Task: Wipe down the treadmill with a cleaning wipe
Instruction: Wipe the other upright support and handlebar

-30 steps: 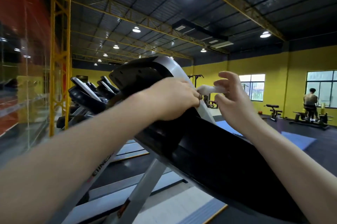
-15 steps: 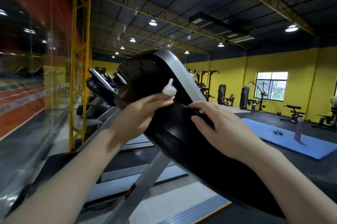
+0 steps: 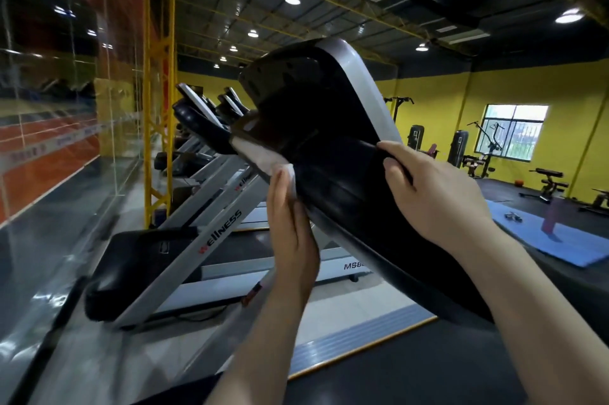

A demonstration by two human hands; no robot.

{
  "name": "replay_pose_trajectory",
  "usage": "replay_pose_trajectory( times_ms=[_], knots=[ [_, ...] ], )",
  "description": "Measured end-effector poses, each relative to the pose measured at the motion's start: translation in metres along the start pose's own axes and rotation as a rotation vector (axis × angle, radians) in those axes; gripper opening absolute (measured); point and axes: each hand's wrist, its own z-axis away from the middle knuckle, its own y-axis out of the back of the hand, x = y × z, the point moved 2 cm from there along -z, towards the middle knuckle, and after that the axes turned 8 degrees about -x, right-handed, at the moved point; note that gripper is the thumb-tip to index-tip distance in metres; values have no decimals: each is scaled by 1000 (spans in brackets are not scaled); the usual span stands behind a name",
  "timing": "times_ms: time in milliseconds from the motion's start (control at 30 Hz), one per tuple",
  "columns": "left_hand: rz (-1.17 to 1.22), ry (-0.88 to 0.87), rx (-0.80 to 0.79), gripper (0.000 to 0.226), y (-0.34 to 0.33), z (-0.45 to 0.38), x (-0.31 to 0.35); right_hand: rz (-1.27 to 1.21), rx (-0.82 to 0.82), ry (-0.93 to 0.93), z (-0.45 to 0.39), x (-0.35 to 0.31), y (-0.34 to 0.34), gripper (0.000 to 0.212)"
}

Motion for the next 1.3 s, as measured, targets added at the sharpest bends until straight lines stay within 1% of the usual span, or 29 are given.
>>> replay_pose_trajectory(
  times_ms=[33,100,167,233,333,367,400,433,533,567,633,667,700,733,767,833,867,900,967,1000,1067,1100,1167,1233,1267,1300],
  knots=[
    [62,81,39,46,-7,9,-11,5,11,-2,0,0,-1,40],
    [197,220,51,49,-26,25,-24,18,34,-3,-1,-1,-2,40],
    [321,264,44,54,-42,41,-20,26,49,-22,1,-2,-2,40],
    [403,201,45,55,-51,52,-8,23,47,-38,2,-3,-2,39],
    [359,2,59,57,-49,50,-4,28,56,-40,1,-7,-3,38],
    [345,-29,64,58,-47,44,-10,33,60,-41,0,-8,-4,38],
    [355,-9,81,59,-46,35,-25,42,61,-46,-1,-9,-5,38],
    [388,66,112,61,-44,23,-38,53,60,-54,-2,-9,-6,38],
    [529,494,218,76,-30,-21,-82,70,62,-92,-3,-9,-7,36],
    [581,601,230,73,-26,-33,-93,70,65,-99,-3,-11,-7,36],
    [648,706,248,55,-17,-49,-108,82,73,-113,-3,-14,-9,35],
    [659,726,267,44,-16,-53,-109,97,80,-122,-3,-15,-10,36],
    [676,727,277,37,-16,-56,-107,114,89,-130,-2,-15,-11,36],
    [662,703,254,35,-17,-57,-106,132,101,-133,-3,-16,-11,37],
    [638,650,246,38,-17,-54,-105,150,112,-128,-3,-16,-12,37],
    [631,498,230,58,-19,-37,-102,172,127,-88,-4,-18,-13,39],
    [645,382,199,65,-22,-25,-96,179,126,-47,-4,-20,-13,41],
    [599,235,181,63,-27,-12,-87,198,109,7,-5,-23,-14,44],
    [470,-39,152,55,-37,6,-61,303,22,110,-5,-31,-16,55],
    [414,-140,142,54,-39,7,-47,370,-26,134,-5,-36,-18,62],
    [328,-242,175,52,-39,0,-30,509,-60,159,-4,-48,-24,75],
    [317,-229,202,51,-40,-5,-35,589,-50,189,-4,-54,-29,80],
    [366,-78,243,49,-39,-20,-63,715,-58,228,-10,-67,-38,84],
    [453,146,272,48,-41,-24,-101,749,-106,229,-27,-77,-43,81],
    [547,274,276,47,-45,-21,-115,751,-135,223,-35,-80,-45,80],
    [672,444,278,46,-52,-15,-125,751,-158,214,-42,-82,-46,80]
  ],
)
